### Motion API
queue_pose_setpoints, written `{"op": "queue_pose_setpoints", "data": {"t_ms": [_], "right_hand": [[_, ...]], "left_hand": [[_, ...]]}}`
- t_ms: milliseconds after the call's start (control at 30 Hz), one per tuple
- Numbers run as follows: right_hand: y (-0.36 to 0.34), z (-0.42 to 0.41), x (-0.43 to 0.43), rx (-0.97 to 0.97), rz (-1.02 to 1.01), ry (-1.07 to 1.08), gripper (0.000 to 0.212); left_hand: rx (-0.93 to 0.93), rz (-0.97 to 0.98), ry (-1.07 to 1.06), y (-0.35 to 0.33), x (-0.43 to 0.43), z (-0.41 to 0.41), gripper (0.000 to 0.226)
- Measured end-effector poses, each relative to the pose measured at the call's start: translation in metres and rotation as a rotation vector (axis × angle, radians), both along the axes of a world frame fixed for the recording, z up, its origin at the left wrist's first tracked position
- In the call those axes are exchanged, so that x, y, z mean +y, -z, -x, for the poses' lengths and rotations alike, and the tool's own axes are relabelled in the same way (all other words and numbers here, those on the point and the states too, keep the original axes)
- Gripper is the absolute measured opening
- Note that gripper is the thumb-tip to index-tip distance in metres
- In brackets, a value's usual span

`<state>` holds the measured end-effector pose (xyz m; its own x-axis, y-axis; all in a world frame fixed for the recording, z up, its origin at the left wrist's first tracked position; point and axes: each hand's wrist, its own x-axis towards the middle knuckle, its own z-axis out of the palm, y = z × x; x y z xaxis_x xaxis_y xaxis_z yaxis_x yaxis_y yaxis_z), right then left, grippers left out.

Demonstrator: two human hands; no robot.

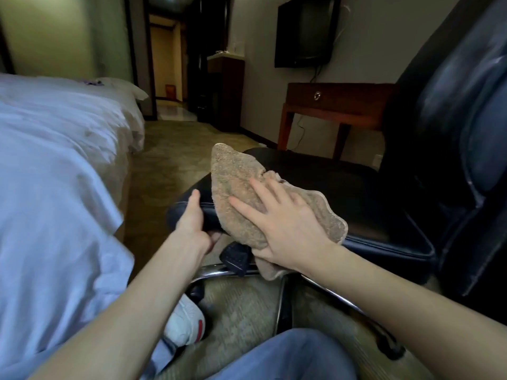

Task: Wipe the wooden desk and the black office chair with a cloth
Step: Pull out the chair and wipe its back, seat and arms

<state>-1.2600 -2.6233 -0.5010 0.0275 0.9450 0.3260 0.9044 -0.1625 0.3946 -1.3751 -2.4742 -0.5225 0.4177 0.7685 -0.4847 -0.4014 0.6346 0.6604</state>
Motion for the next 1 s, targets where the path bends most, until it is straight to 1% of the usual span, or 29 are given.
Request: {"op": "queue_pose_setpoints", "data": {"t_ms": [67, 133, 200, 267, 333, 433, 533, 600, 667, 767, 833, 900, 1000], "right_hand": [[-0.002, -0.018, -0.026, 0.062, -0.023, 0.033, 0.098], [-0.003, -0.034, -0.055, 0.106, -0.093, 0.084, 0.094], [-0.004, -0.046, -0.080, 0.157, -0.187, 0.150, 0.092], [-0.005, -0.052, -0.090, 0.216, -0.250, 0.173, 0.087], [-0.004, -0.052, -0.088, 0.225, -0.278, 0.155, 0.078], [-0.004, -0.050, -0.077, 0.300, -0.347, 0.124, 0.060], [-0.007, -0.056, -0.076, 0.475, -0.488, 0.113, 0.050], [-0.013, -0.063, -0.074, 0.608, -0.558, 0.151, 0.046], [-0.020, -0.075, -0.069, 0.748, -0.590, 0.231, 0.036], [-0.026, -0.097, -0.061, 0.975, -0.682, 0.256, 0.035], [-0.028, -0.105, -0.062, 1.010, -0.706, 0.279, 0.038], [-0.028, -0.110, -0.068, 0.972, -0.683, 0.329, 0.039], [-0.030, -0.115, -0.077, 0.966, -0.632, 0.371, 0.034]], "left_hand": [[0.017, 0.026, 0.000, -0.001, 0.011, 0.000, 0.048], [0.004, 0.040, -0.021, 0.001, 0.022, 0.000, 0.045], [-0.009, 0.023, -0.043, 0.003, 0.026, -0.003, 0.050], [-0.016, -0.004, -0.071, 0.005, 0.021, -0.008, 0.063], [-0.068, -0.019, -0.068, 0.007, 0.007, -0.014, 0.064], [-0.130, -0.045, 0.020, 0.007, -0.020, -0.024, 0.059], [-0.178, -0.047, 0.096, 0.012, -0.049, -0.035, 0.064], [-0.215, -0.025, 0.091, 0.015, -0.059, -0.039, 0.067], [-0.236, -0.004, 0.066, 0.014, -0.062, -0.038, 0.063], [-0.205, -0.007, 0.062, 0.017, -0.066, -0.037, 0.051], [-0.219, 0.001, 0.091, 0.020, -0.072, -0.037, 0.045], [-0.230, 0.015, 0.141, 0.019, -0.081, -0.038, 0.042], [-0.258, 0.010, 0.193, 0.018, -0.089, -0.037, 0.044]]}}
